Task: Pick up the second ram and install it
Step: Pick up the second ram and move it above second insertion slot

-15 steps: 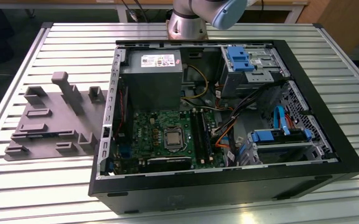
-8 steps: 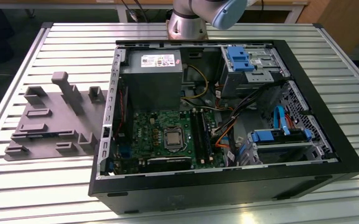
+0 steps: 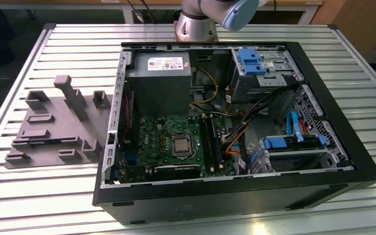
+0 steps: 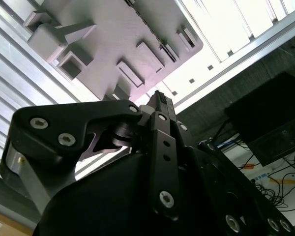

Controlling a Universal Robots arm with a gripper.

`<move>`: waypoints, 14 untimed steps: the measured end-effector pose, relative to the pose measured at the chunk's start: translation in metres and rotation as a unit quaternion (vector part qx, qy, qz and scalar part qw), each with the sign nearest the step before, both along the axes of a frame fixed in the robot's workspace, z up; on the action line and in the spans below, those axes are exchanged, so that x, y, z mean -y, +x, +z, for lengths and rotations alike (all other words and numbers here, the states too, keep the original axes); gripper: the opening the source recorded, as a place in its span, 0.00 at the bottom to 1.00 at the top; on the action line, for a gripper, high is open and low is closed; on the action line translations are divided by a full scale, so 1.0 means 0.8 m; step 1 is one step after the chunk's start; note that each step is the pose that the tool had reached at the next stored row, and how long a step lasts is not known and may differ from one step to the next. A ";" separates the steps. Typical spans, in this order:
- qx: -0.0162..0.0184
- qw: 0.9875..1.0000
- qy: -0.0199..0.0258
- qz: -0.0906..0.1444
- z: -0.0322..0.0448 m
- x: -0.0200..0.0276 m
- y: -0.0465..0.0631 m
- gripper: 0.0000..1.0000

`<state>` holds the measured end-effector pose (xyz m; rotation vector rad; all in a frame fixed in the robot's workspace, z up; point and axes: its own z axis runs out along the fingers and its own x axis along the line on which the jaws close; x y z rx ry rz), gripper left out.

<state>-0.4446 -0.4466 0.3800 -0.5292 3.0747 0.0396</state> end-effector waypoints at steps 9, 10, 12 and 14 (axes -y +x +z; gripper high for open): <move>0.000 1.000 0.000 0.002 0.0000 0.0000 0.000 0.11; 0.000 1.000 0.000 0.002 0.0000 0.0000 0.000 0.11; 0.000 1.000 0.000 0.002 0.0000 0.0000 0.000 0.11; 0.000 1.000 0.000 0.003 0.0000 0.0000 0.000 0.11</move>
